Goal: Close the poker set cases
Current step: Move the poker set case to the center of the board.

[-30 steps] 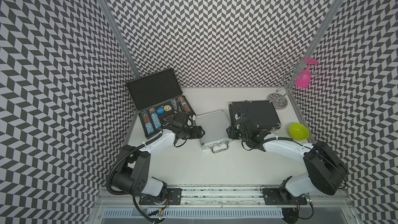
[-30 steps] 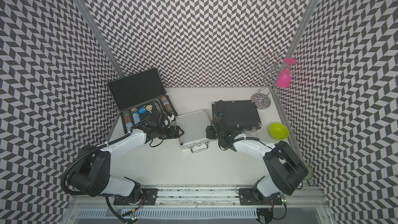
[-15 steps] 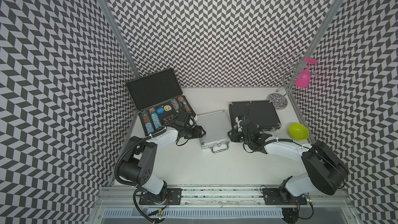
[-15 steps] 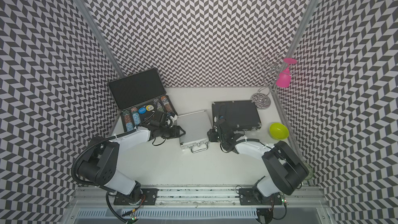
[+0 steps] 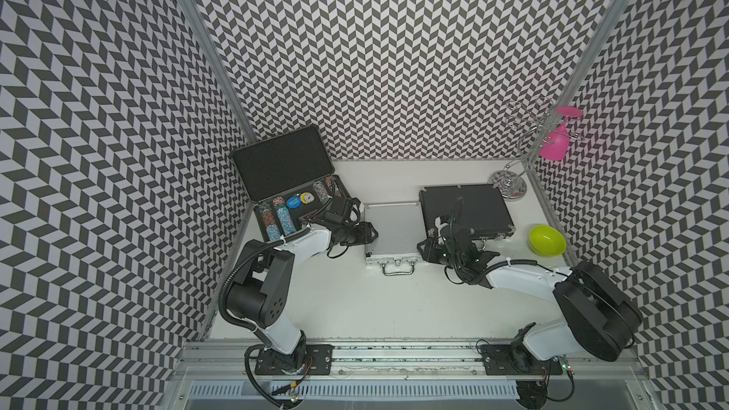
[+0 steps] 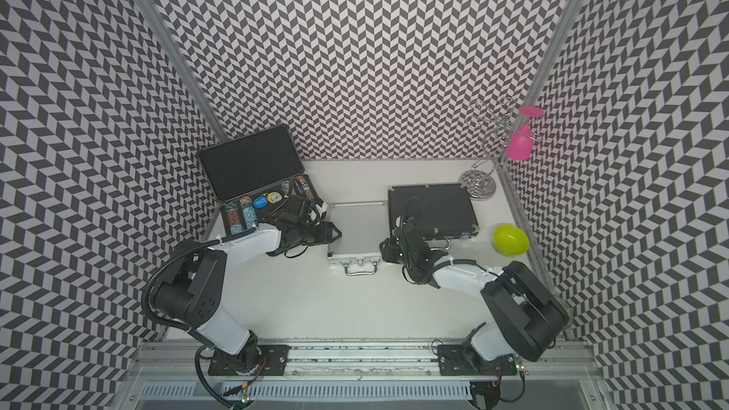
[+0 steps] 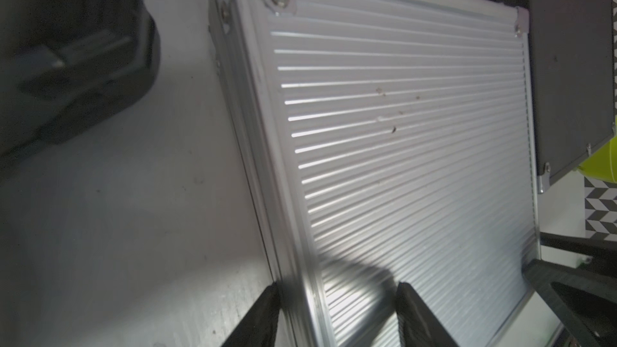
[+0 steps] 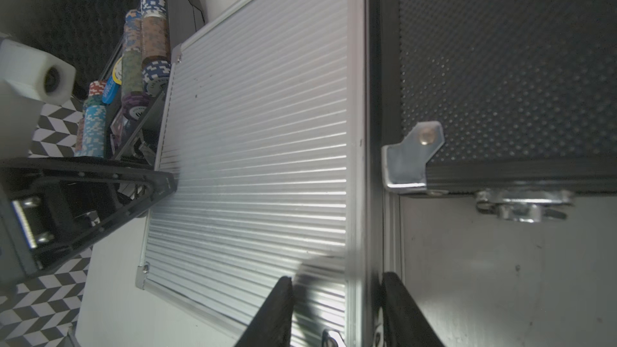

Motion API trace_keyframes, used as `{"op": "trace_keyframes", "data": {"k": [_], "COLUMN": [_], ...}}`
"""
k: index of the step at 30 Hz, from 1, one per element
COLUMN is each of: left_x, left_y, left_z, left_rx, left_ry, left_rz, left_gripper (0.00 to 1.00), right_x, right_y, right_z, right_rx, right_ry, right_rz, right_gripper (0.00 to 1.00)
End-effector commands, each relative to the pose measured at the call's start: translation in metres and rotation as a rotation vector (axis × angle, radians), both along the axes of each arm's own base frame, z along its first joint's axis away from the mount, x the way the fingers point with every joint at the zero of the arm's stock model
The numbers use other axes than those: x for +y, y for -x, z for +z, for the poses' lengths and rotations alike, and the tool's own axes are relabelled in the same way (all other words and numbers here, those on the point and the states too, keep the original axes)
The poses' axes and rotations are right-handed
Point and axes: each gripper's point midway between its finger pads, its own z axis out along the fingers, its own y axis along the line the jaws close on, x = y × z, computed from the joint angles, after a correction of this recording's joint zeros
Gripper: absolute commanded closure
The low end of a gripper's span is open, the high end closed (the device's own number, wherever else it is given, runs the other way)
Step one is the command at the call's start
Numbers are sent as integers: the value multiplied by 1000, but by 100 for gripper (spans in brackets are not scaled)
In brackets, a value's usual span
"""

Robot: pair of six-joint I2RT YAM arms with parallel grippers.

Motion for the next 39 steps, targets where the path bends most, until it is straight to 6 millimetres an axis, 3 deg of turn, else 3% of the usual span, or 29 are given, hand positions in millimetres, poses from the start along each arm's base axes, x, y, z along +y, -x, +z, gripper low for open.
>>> {"op": "trace_keyframes", "data": {"k": [1,18,23,29,33,39], "left_x": [-26,-29,-16,-5,-3,-2], "left_y": [-8,-35,-20,20,39,42], "left_z": [4,12,27,35,25,0], "left_rx": [-36,-49,-68,-46,-15,27], "left_ry": [25,16,-17,20,29,6], "left_rz": [-44,23,11,-10,-25,-19], "left_gripper": [43,39,28,27,28,31], "right_x": [27,17,19,22,20,21], "right_y": [16,-40,-41,-32,-26,-28], "right_z": [-15,-2,3,6,1,-4], "right_rx": [82,21,13,21,43,57], "right_ry": [-32,83,104,108,112,111], "right_rz": [75,7,38,84,85,74], "right_gripper": [57,56,51,48,48,49]}}
